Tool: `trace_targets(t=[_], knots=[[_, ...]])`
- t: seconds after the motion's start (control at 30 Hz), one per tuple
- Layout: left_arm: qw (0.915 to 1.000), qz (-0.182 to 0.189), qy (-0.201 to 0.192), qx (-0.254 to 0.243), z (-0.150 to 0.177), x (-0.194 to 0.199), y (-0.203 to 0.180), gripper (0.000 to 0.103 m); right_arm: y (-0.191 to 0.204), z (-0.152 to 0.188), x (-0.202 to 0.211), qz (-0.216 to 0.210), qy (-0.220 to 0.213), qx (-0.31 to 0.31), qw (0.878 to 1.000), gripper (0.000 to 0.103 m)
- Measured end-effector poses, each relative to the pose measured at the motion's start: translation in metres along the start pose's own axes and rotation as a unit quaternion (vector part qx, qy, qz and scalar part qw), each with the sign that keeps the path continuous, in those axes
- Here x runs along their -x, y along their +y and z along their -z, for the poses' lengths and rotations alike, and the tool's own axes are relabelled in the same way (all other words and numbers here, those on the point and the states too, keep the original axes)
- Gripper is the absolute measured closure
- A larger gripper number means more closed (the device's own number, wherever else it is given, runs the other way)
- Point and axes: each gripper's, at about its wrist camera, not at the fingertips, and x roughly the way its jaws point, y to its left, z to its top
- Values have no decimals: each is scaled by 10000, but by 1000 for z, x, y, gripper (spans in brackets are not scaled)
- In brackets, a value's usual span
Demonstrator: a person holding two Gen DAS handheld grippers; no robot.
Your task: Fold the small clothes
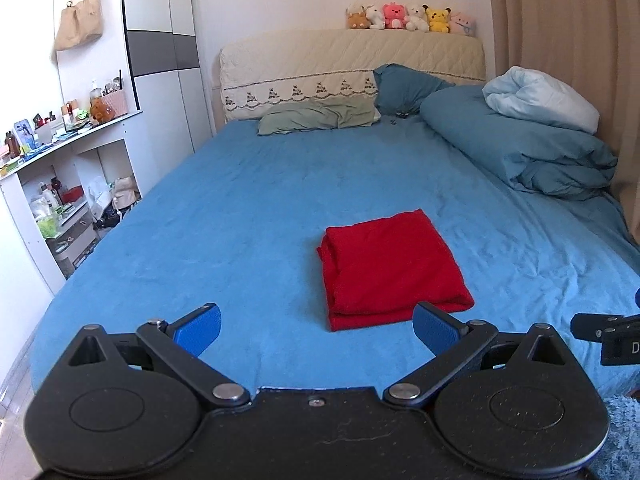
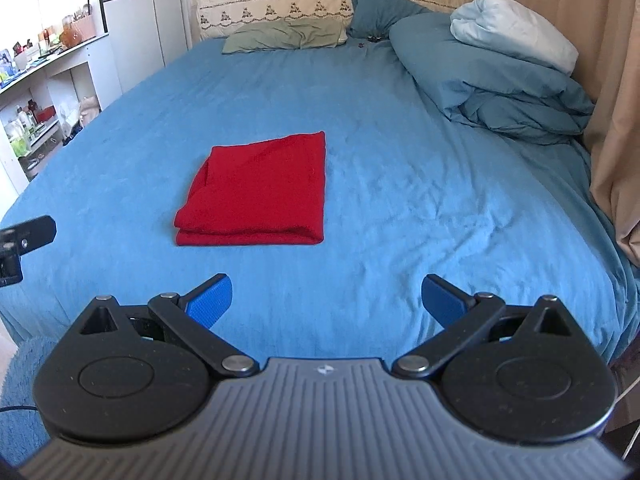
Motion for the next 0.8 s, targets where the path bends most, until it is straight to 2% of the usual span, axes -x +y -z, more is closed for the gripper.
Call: trace_targets(t=[0.8], knots=[[10000, 22, -38, 81, 3, 3, 12, 0, 1, 0, -7, -4, 102, -65, 9999, 0]])
